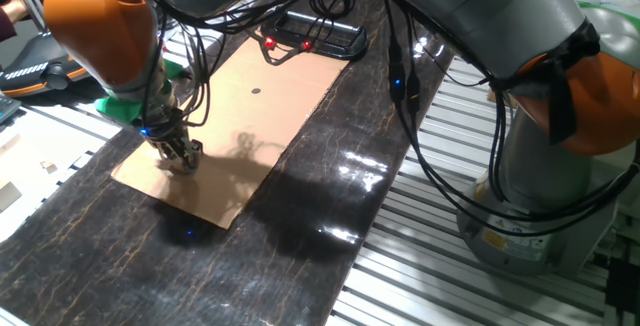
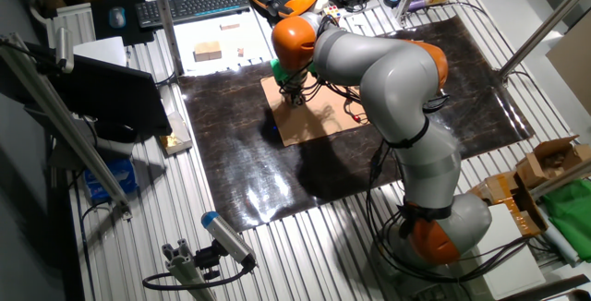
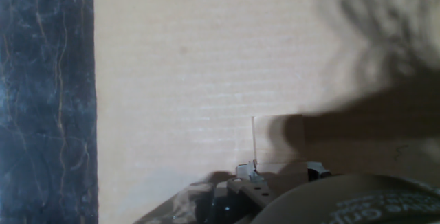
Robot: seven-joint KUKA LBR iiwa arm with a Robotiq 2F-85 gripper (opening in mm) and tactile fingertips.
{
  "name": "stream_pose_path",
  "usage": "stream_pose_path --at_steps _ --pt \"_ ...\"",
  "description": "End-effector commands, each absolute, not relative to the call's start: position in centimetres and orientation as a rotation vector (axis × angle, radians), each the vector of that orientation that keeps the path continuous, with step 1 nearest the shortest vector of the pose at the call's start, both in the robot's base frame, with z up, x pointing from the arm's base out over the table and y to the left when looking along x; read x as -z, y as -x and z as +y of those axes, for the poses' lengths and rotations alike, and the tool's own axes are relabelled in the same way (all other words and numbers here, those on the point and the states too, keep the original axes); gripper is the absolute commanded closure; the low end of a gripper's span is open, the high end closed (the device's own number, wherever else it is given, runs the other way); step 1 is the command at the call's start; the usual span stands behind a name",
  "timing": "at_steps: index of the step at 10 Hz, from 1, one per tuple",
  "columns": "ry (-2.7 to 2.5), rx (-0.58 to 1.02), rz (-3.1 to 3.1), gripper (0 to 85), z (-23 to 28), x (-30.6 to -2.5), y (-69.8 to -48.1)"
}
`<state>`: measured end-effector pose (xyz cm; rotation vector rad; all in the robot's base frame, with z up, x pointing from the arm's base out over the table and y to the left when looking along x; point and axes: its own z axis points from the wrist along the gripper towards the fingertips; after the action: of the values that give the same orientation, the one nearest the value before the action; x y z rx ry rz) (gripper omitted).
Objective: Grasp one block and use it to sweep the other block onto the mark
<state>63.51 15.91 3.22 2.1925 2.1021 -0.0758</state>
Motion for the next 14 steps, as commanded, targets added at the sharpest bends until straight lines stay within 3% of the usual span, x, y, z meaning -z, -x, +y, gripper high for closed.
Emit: stream_pose_path --at_steps 1,14 --pt "-2.192 0.075 2.102 84.3 15.86 -3.25 -63.54" --pt "-2.189 0.074 2.108 84.3 15.25 -3.18 -63.51"
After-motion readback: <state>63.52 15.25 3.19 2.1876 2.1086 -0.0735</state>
